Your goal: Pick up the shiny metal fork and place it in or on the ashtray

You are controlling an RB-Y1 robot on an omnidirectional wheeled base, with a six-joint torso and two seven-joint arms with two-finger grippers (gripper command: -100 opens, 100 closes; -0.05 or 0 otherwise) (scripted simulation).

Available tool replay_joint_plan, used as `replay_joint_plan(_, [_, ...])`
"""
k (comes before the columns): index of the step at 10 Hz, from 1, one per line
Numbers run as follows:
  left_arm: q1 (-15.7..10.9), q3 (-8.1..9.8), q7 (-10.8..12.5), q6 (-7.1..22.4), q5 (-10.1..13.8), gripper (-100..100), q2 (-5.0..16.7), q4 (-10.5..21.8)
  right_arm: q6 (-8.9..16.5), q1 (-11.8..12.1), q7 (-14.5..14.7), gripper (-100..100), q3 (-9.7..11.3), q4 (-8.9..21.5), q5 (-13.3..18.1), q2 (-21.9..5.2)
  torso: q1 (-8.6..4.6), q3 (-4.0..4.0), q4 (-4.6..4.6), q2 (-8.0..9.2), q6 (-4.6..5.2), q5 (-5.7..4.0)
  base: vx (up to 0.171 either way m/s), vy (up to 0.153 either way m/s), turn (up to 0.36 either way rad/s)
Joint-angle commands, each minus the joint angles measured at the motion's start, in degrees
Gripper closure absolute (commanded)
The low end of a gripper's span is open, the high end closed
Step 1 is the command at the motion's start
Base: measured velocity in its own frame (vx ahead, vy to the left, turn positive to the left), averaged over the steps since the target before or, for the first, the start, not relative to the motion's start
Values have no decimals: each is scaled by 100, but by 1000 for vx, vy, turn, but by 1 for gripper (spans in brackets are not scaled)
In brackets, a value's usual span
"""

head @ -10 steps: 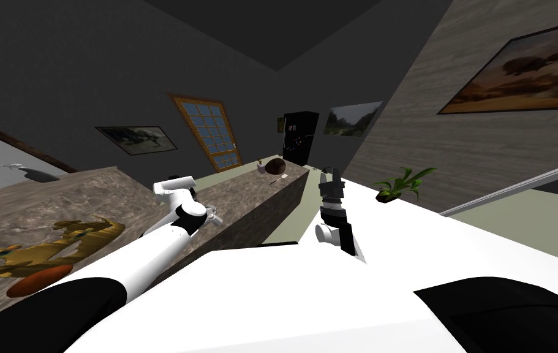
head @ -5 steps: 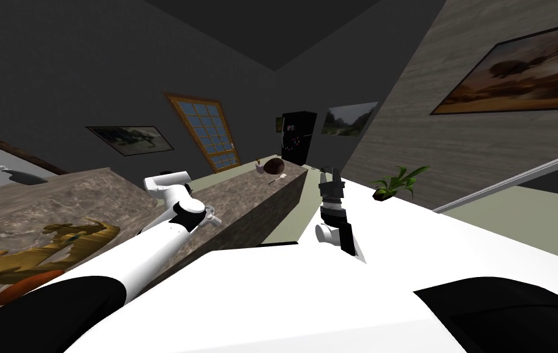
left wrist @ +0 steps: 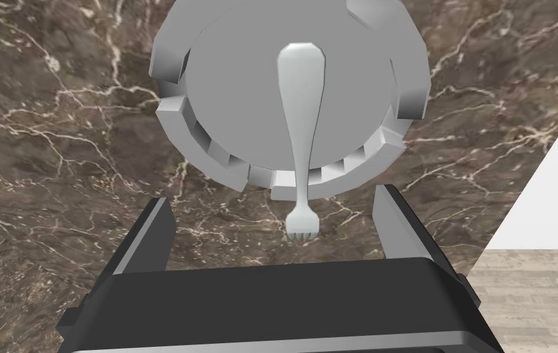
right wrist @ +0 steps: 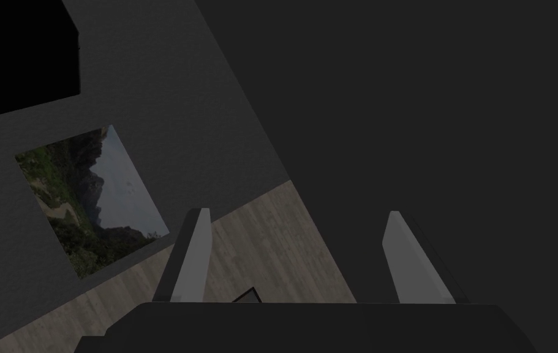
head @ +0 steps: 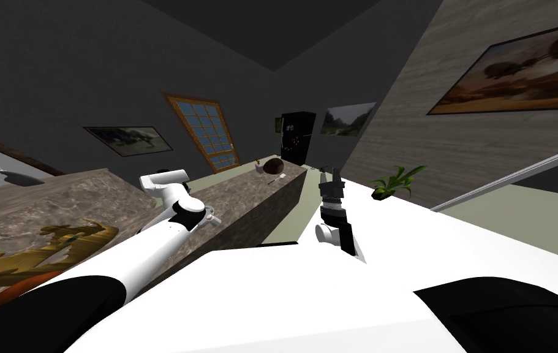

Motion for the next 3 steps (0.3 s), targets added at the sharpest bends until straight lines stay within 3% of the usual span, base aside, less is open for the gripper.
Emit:
replay_joint_plan(1, [0,0,0,0,0,0,0,0,0,0,0,0,0,0,0,0,0,0,0,0,0,0,0,0,0])
replay_joint_plan(3, [0,0,0,0,0,0,0,0,0,0,0,0,0,0,0,0,0,0,0,0,0,0,0,0,0])
